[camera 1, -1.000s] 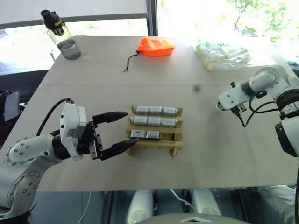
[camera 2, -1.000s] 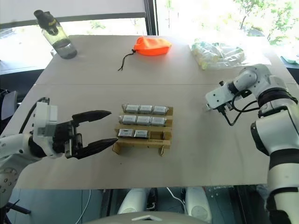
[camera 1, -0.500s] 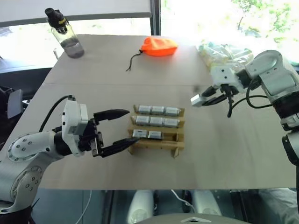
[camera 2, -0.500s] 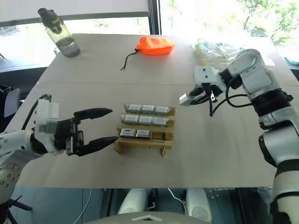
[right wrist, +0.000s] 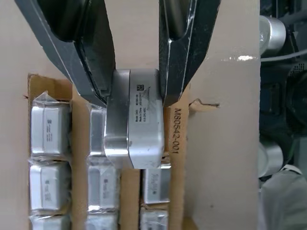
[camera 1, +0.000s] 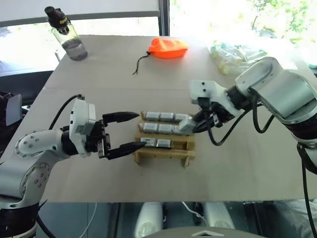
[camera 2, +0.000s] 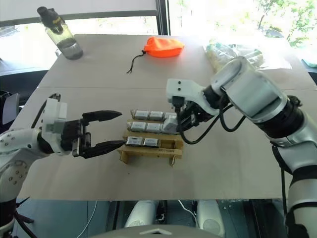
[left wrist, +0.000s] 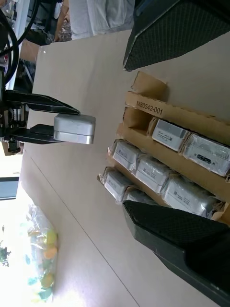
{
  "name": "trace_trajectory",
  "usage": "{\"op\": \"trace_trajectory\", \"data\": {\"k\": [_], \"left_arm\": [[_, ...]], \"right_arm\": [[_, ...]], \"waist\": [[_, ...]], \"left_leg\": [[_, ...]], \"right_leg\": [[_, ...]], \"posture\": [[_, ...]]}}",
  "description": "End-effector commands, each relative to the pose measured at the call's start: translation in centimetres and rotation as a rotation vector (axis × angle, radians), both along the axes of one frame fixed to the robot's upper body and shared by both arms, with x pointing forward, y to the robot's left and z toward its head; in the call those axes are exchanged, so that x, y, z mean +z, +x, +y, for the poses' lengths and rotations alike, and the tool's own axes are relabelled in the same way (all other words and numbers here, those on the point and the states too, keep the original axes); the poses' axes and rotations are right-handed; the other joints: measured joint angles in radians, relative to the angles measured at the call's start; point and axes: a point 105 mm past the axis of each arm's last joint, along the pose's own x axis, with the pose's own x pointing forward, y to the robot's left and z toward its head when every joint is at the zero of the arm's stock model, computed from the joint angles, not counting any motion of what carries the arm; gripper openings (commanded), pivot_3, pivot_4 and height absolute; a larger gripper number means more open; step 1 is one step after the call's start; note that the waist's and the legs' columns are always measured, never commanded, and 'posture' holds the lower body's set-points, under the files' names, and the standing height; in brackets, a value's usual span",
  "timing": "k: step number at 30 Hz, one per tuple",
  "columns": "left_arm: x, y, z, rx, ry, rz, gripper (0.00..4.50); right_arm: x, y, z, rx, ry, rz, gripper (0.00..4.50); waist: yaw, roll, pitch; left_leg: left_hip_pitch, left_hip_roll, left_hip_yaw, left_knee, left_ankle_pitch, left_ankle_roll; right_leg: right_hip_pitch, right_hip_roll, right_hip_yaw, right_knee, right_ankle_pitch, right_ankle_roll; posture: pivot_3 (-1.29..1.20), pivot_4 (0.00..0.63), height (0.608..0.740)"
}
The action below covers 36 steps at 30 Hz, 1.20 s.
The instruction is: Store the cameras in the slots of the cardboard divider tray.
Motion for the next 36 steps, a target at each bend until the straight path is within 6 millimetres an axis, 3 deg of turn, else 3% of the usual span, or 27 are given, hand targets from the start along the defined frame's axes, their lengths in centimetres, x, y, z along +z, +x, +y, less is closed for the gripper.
{"op": "trace_trajectory", "data": {"k": [1, 11, 36], "left_arm": [[0.4, 0.1, -0.2, -0.025, 0.016, -0.026, 4.5], [0.5, 0.2, -0.2, -0.027, 0.018, -0.031, 4.5], [0.9, 0.5, -0.6, -0.032, 0.018, -0.05, 4.5]], "right_arm": [[0.0, -0.3, 0.9, -0.008, -0.054, -0.049, 0.71], [-1.7, -0.4, 1.9, 0.063, -0.216, -0.193, 0.71], [-3.4, -1.9, 3.1, 0.022, -0.222, -0.067, 0.71]], "waist": [[0.0, 0.0, 0.0], [-0.002, -0.001, 0.0], [-0.002, -0.001, -0.001]], "left_leg": [[0.0, 0.0, 0.0, 0.0, 0.0, 0.0], [-0.001, 0.0, 0.0, 0.0, 0.0, 0.0], [-0.001, 0.0, 0.001, 0.0, 0.0, 0.0]], "right_leg": [[0.0, 0.0, 0.0, 0.0, 0.0, 0.0], [-0.001, 0.001, 0.0, 0.0, 0.0, 0.0], [-0.001, 0.001, 0.0, 0.0, 0.0, 0.0]], "posture": [[0.0, 0.15, 0.726], [0.0, 0.15, 0.726], [0.0, 0.15, 0.726]]}}
